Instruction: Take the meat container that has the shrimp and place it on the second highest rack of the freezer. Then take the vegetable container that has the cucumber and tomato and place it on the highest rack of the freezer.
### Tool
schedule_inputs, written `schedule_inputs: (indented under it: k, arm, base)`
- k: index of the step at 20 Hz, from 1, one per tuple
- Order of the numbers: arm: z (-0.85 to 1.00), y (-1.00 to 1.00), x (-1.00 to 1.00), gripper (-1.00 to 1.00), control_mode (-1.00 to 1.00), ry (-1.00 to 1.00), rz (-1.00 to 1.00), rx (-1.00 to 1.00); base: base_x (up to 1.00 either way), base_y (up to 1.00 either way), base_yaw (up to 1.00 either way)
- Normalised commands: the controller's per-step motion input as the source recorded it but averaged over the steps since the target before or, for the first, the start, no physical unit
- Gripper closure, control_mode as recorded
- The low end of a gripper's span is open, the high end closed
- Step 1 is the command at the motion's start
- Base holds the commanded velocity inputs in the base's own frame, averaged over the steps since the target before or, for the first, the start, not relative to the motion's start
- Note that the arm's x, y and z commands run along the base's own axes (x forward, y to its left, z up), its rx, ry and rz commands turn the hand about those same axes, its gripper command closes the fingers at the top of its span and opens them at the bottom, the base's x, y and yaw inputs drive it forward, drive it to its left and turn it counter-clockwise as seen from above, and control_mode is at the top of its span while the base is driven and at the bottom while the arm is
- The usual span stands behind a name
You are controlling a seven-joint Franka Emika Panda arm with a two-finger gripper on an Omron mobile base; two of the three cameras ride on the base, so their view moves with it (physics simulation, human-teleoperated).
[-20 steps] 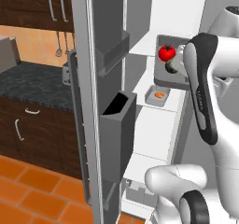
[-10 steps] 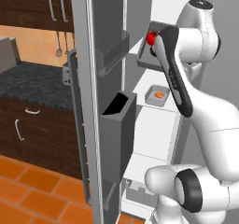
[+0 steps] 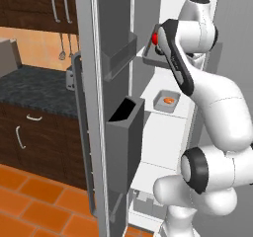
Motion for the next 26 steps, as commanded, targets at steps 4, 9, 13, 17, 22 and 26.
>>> schedule_inputs:
  k: [4,9,13,17,22,26]
  arm:
    - [-0.22,-0.04,0.56,1.0,-1.0,0.03,0.0,0.0]
    - [0.04,-0.26,0.54,1.0,-1.0,0.12,-0.01,0.0]
    - [-0.14,-0.19,0.73,1.0,-1.0,0.17,-0.05,0.0]
    - [0.11,-0.04,0.83,1.0,-1.0,0.02,-0.01,0.0]
    - [0.15,-0.07,0.92,1.0,-1.0,0.02,0.0,0.0]
    - [-0.6,-0.08,0.17,1.0,-1.0,-0.04,0.0,-0.04]
  base:
    - [0.0,0.0,0.0]
    - [0.0,0.0,0.0]
    - [0.0,0.0,0.0]
    - [0.0,0.0,0.0]
    - [0.0,0.0,0.0]
    - [0.0,0.0,0.0]
